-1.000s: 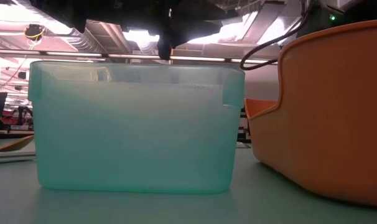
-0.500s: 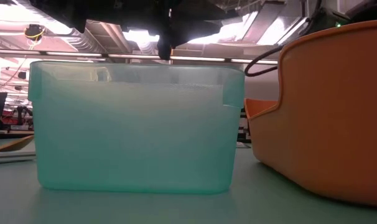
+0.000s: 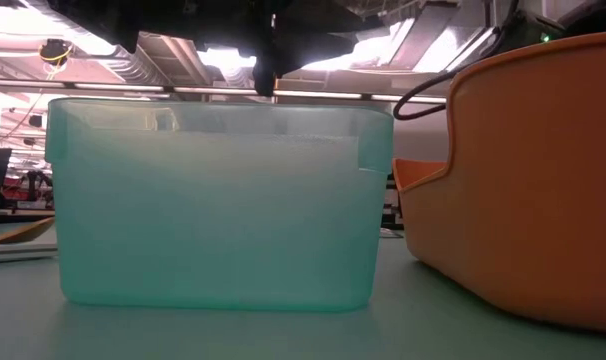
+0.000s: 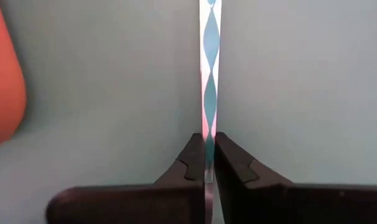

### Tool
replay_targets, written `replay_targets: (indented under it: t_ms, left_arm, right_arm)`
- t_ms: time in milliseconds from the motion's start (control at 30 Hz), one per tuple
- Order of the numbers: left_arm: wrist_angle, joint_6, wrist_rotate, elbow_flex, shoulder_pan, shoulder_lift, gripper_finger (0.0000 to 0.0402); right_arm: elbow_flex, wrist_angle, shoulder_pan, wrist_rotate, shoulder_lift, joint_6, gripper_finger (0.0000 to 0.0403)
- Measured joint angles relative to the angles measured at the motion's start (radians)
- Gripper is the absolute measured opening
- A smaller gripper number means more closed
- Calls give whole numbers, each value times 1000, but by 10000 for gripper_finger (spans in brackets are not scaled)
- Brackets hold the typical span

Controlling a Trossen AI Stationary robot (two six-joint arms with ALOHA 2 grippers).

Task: Sort silverware by color (type)
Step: Put the light blue spoon into the light blue bin

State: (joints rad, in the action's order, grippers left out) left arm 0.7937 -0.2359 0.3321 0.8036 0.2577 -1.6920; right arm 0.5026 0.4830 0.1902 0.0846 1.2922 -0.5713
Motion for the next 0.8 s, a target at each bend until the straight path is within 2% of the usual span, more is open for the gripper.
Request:
replay_targets:
  t_ms: [800]
  left_arm:
    - [0, 0, 0, 0, 0, 0, 127]
  right_arm:
    - [1, -12, -1, 20, 1, 83, 1]
